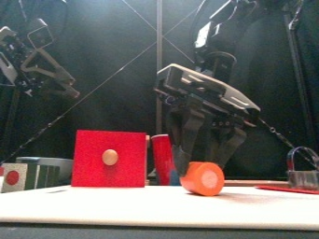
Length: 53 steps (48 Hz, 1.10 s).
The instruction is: Put cut up carrot into drawer
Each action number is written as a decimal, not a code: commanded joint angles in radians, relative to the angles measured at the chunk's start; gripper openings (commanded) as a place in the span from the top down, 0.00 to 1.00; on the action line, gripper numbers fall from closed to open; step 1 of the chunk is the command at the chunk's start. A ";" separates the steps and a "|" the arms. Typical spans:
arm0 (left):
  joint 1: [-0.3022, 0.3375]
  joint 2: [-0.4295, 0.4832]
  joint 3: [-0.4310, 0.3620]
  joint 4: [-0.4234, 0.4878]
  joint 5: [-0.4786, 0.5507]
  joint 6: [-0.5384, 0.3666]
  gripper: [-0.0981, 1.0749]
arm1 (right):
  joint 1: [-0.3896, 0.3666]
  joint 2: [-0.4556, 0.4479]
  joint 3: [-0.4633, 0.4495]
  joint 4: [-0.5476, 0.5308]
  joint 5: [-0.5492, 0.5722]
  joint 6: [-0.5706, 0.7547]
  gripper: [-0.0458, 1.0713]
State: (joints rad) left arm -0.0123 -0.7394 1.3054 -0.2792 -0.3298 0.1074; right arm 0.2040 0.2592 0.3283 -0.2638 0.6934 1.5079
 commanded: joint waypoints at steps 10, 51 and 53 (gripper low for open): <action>0.003 0.003 -0.008 0.000 -0.009 0.000 0.22 | -0.002 -0.044 -0.067 -0.032 0.006 -0.015 0.35; 0.028 0.003 0.002 -0.003 -0.011 -0.002 0.22 | -0.247 0.012 -0.252 -0.385 -0.133 -0.083 0.32; 0.029 0.003 0.002 -0.005 -0.011 -0.002 0.22 | -0.247 0.017 -0.252 -0.377 -0.138 -0.091 0.30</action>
State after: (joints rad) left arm 0.0107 -0.7394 1.3177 -0.2807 -0.3298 0.1058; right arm -0.0414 0.2899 0.0997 -0.6504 0.5706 1.4251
